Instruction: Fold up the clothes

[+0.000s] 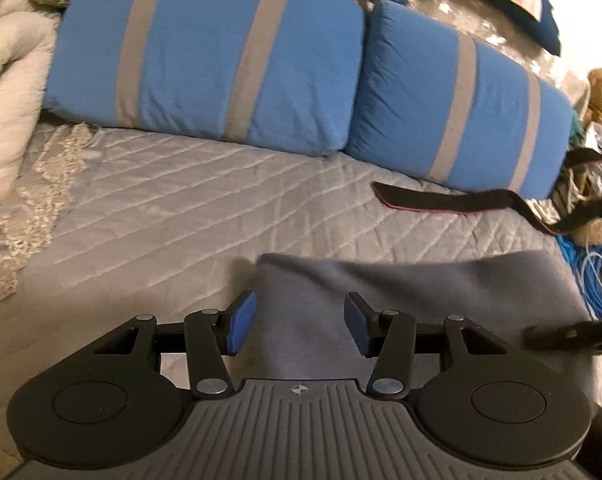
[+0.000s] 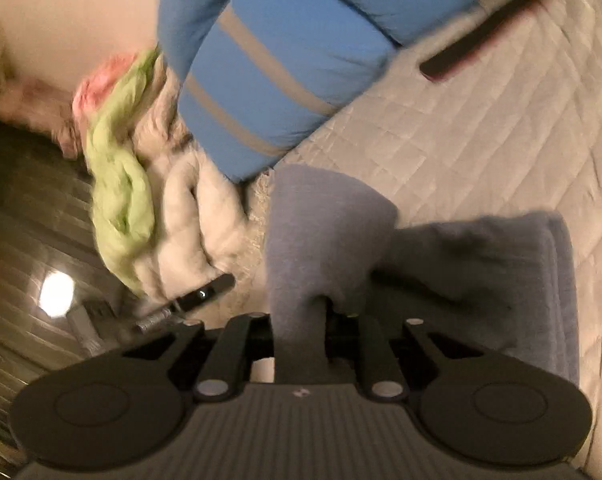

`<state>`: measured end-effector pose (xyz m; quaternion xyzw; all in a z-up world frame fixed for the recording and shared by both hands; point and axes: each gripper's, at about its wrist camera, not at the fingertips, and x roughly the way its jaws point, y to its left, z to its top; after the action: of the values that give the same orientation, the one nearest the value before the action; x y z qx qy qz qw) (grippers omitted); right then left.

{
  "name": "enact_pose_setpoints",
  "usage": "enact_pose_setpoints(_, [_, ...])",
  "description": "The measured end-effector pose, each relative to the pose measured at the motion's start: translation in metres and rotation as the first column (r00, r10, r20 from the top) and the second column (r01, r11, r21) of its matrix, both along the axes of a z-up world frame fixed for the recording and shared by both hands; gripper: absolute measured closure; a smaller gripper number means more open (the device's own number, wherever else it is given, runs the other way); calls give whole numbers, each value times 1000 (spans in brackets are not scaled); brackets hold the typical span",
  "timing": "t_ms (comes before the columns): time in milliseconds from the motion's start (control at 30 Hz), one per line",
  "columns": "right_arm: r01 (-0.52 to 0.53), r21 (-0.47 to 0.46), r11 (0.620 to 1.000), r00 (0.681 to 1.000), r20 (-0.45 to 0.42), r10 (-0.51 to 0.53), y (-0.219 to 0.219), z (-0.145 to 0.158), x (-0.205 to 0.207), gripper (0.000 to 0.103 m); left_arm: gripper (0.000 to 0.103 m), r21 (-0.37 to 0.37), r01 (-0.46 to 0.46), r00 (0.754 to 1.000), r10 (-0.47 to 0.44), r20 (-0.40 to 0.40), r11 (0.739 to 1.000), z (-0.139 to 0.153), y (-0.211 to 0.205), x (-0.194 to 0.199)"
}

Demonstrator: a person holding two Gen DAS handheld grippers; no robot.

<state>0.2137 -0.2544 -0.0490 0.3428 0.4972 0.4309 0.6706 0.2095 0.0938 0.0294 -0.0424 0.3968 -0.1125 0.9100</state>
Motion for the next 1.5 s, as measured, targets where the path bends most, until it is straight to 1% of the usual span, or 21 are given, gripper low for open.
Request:
enact_pose_setpoints(100, [22, -87, 996, 997, -78, -29, -17, -44, 10, 88, 56, -1, 13, 1000, -13, -7, 1000, -2, -3, -1])
enact_pose_setpoints(167, [20, -110, 994, 993, -113, -33, -24, -70, 12, 81, 56, -2, 24, 1000, -24, -12, 1000, -4, -7, -2])
enact_pose_setpoints(200, [24, -105, 994, 993, -112, -36, -27, -76, 11, 60, 56, -2, 30, 999, -30, -15, 1000, -5, -8, -3])
enact_pose_setpoints(233, [34, -94, 995, 994, -100, -43, -30, -76, 9, 49, 56, -2, 36, 999, -36, -17, 999, -5, -10, -3])
enact_pose_setpoints(267, [43, -84, 996, 995, -83, -50, -32, -75, 7, 44, 56, -2, 42, 999, -42, -20, 999, -6, -11, -4])
enact_pose_setpoints(333, [71, -75, 995, 997, 8, -71, -36, -61, 3, 22, 56, 0, 53, 998, -53, -24, 999, -7, -16, -5])
enact_pose_setpoints(400, [95, -74, 993, 991, 97, -88, -40, -45, 1, 20, 56, 8, 64, 998, -64, -27, 998, -7, -24, -5])
enact_pose_setpoints(433, [100, -76, 992, 988, 123, -91, -40, -39, 3, 20, 56, 6, 73, 997, -73, -28, 997, -9, -24, -8])
enact_pose_setpoints(533, [101, -74, 992, 988, 121, -92, -37, -34, 17, 20, 56, -2, 130, 991, -130, -22, 991, -12, -42, -18])
enact_pose_setpoints(600, [101, -70, 992, 990, 107, -94, -35, -36, 27, 20, 56, 60, 201, 980, -201, -2, 978, -19, -71, -30])
enact_pose_setpoints(667, [88, -65, 994, 990, 119, -80, -31, -37, 31, 19, 56, 135, 273, 961, -277, 13, 953, -27, -102, -43])
enact_pose_setpoints(800, [58, -85, 995, 983, 179, -42, -24, -35, 32, 22, 56, 197, 353, 931, -365, 27, 915, -53, -146, -54])
enact_pose_setpoints(833, [54, -88, 995, 981, 192, -36, -24, -35, 32, 33, 56, 210, 370, 923, -385, 30, 905, -60, -157, -56])
enact_pose_setpoints(867, [55, -89, 994, 978, 203, -36, -25, -34, 32, 37, 56, 223, 388, 914, -404, 32, 894, -67, -168, -59])
enact_pose_setpoints(933, [69, -100, 993, 974, 221, -45, -26, -34, 33, 59, 56, 249, 421, 896, -443, 36, 872, -81, -189, -63])
enact_pose_setpoints(1033, [89, -115, 989, 970, 235, -60, -26, -34, 38, 74, 61, 288, 469, 865, -500, 40, 835, -101, -221, -70])
enact_pose_setpoints(1133, [112, -124, 986, 970, 229, -82, -25, -40, 42, 82, 62, 351, 471, 856, -515, 40, 810, -125, -231, -86])
enact_pose_setpoints(1200, [139, -110, 984, 962, 252, -108, -27, -38, 45, 87, 65, 404, 471, 843, -534, 54, 784, -129, -235, -97])
enact_pose_setpoints(1300, [179, -80, 981, 951, 268, -151, -30, -34, 55, 96, 65, 448, 454, 838, -540, 79, 770, -135, -236, -107])
enact_pose_setpoints(1400, [220, -96, 971, 942, 279, -185, -32, -32, 61, 90, 65, 456, 444, 836, -539, 98, 771, -135, -233, -112])
enact_pose_setpoints(1500, [256, -104, 961, 926, 313, -213, -47, -26, 56, 50, 63, 449, 421, 837, -528, 141, 788, -124, -233, -114])
